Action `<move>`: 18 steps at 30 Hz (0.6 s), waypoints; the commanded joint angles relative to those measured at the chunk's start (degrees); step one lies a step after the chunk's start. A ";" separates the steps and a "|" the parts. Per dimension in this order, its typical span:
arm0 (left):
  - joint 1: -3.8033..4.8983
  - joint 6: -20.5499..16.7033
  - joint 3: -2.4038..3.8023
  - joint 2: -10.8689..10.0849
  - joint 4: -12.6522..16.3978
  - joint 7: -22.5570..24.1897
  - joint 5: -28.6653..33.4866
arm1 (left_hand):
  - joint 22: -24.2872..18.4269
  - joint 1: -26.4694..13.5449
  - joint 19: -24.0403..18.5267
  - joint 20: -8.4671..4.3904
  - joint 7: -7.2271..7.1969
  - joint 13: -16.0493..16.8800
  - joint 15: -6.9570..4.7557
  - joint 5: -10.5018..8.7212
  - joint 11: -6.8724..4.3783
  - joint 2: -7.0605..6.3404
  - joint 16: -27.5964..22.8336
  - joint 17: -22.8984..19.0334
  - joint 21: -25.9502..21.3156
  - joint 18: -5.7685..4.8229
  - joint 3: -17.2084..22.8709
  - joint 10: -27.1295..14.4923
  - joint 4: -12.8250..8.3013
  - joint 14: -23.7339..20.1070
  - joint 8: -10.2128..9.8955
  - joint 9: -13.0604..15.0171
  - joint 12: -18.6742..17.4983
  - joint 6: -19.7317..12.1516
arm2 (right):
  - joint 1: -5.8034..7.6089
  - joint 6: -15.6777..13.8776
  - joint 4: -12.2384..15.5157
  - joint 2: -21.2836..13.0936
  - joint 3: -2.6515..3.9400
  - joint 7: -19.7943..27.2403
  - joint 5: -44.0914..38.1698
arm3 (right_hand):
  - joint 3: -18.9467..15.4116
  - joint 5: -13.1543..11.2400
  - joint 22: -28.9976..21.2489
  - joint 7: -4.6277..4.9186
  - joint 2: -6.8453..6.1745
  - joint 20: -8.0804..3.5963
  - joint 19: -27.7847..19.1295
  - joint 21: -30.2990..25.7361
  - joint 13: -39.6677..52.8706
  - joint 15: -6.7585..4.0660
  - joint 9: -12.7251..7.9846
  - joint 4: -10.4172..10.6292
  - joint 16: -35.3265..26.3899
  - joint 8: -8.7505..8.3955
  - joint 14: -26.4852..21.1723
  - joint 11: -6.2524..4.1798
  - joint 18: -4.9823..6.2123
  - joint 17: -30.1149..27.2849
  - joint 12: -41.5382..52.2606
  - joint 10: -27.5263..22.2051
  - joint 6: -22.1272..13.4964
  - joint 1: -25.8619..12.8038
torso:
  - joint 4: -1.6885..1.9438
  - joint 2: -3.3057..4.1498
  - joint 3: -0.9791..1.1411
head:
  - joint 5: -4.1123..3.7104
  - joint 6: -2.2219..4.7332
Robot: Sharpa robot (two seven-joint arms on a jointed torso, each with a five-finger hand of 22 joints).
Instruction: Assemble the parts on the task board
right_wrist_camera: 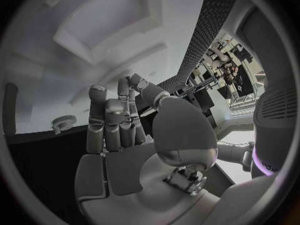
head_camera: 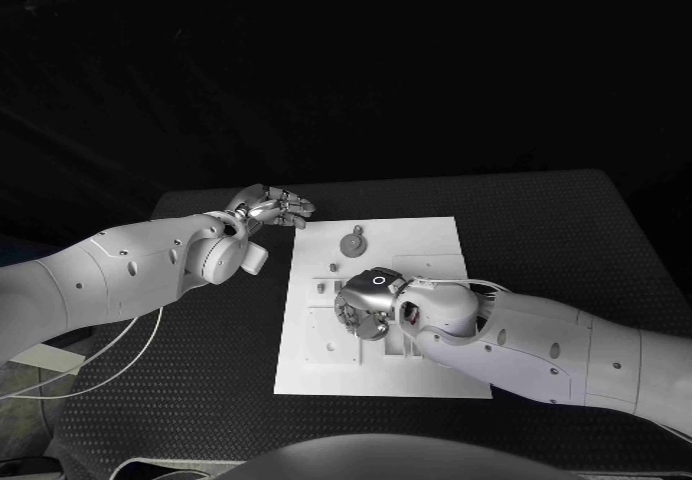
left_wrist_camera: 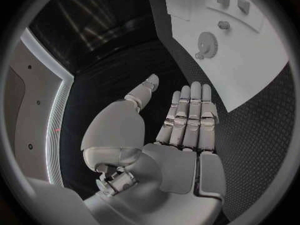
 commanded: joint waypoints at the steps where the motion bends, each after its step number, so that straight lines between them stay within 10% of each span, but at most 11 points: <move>1: 0.10 0.36 0.05 -0.02 0.14 0.38 0.11 | -0.10 0.00 -0.13 0.35 -0.06 -0.07 0.30 -0.07 0.18 0.42 -0.27 0.08 0.34 0.42 -0.33 -0.24 -0.03 0.20 0.32 -0.08 0.24 -0.25 | -0.16 -1.08 -0.40 -0.28 -0.15 0.00 1.91 | -0.74 0.13 0.86 0.83 -0.66 -0.25 0.22 -0.18 -0.47 1.06 -0.41 0.25 -0.20 -1.47 0.06 0.78 3.08 0.14 -1.22 -2.12 -2.53 -1.59 | -0.03 -0.03 0.03 | 0.05 0.01; 5: 0.11 0.33 0.05 -0.03 0.14 0.41 0.11 | -0.11 0.00 -0.13 0.35 -0.05 -0.09 0.30 -0.07 0.18 0.40 -0.29 0.11 0.34 0.42 -0.34 -0.25 -0.04 0.20 0.32 -0.09 0.24 -0.26 | -0.15 -2.38 -0.40 -0.55 -0.15 0.22 2.47 | -1.07 0.12 0.73 3.47 -3.34 -0.44 0.68 -0.38 -1.06 2.32 -1.74 0.98 0.00 -4.77 -0.04 2.11 3.09 0.37 -2.83 -4.55 -8.38 -3.73 | -0.06 -0.01 0.03 | 0.05 0.02; 18: 0.11 0.31 0.05 -0.20 0.18 0.43 0.11 | -0.15 0.02 -0.15 0.36 -0.03 -0.11 0.31 -0.07 0.18 0.37 -0.37 0.19 0.33 0.41 -0.37 -0.24 -0.05 0.19 0.33 -0.11 0.24 -0.27 | -0.03 -6.29 2.25 -3.31 -0.12 0.28 2.46 | -0.91 0.13 0.71 4.17 -5.84 -0.52 0.73 -0.71 -1.33 2.99 -2.28 0.60 0.12 -5.84 -0.43 2.79 3.09 0.55 -3.75 -5.86 -10.58 -3.51 | -0.04 -0.02 0.03 | 0.02 0.05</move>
